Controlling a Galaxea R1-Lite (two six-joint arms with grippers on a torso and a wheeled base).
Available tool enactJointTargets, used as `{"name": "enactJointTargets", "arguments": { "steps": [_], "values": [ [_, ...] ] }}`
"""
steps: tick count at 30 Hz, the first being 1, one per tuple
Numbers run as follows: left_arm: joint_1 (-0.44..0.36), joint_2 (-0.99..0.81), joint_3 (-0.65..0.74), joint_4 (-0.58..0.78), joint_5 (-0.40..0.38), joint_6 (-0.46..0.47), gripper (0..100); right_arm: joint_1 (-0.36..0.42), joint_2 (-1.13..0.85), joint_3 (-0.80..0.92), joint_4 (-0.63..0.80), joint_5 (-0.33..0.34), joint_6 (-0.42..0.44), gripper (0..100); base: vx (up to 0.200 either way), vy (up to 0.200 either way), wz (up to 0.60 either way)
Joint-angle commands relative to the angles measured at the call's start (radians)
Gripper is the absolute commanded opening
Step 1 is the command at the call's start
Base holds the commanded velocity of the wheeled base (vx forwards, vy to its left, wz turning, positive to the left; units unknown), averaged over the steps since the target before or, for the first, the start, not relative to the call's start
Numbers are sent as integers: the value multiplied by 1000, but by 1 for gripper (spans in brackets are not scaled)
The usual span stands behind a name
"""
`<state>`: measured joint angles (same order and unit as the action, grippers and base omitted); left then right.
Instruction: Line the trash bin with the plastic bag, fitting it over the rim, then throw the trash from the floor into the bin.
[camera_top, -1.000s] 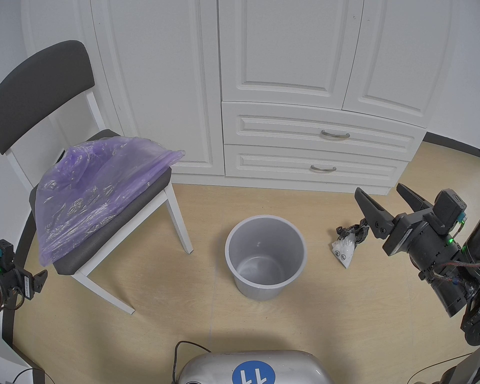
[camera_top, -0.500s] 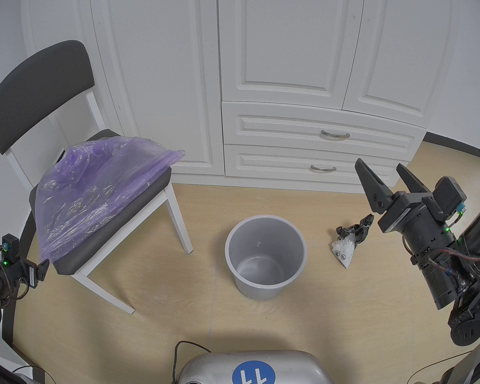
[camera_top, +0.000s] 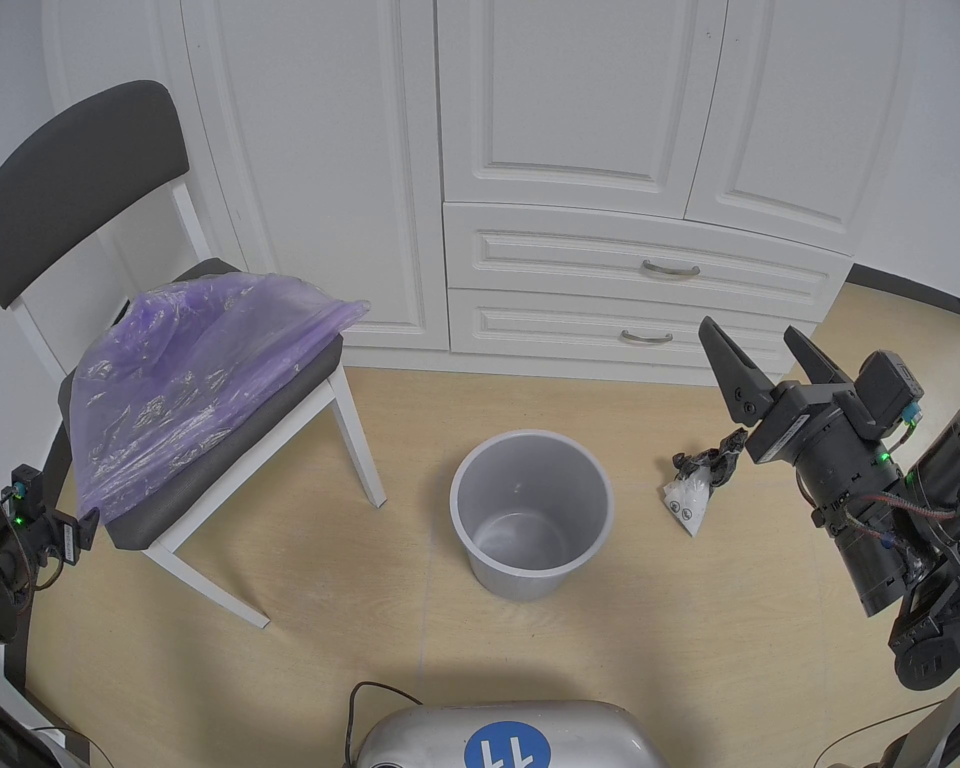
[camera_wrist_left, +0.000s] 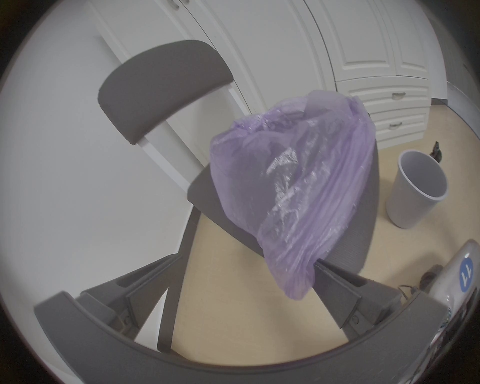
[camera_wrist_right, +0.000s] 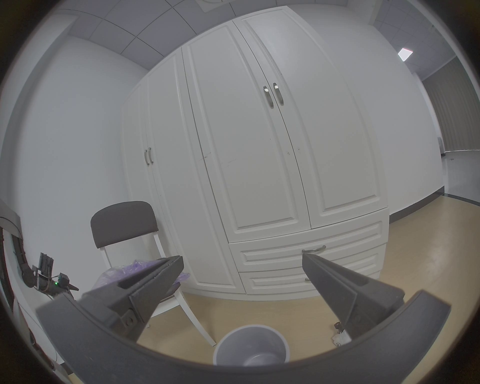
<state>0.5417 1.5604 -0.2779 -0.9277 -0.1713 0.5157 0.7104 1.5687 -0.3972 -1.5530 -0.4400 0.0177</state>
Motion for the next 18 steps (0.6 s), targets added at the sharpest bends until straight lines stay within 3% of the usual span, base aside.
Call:
{"name": "enactJointTargets", "arguments": {
  "steps": [1, 11, 18],
  "values": [
    [-11, 63, 29, -91, 22, -42, 100, 6, 1, -2, -18, -2, -1, 100, 0, 0, 0],
    [-45, 61, 52, -172, 27, -94, 100, 9, -4, -2, -18, -2, -1, 100, 0, 0, 0],
    [-91, 168, 19, -249, 39, -177, 100, 17, 1, -2, -18, -2, -1, 100, 0, 0, 0]
  ]
}}
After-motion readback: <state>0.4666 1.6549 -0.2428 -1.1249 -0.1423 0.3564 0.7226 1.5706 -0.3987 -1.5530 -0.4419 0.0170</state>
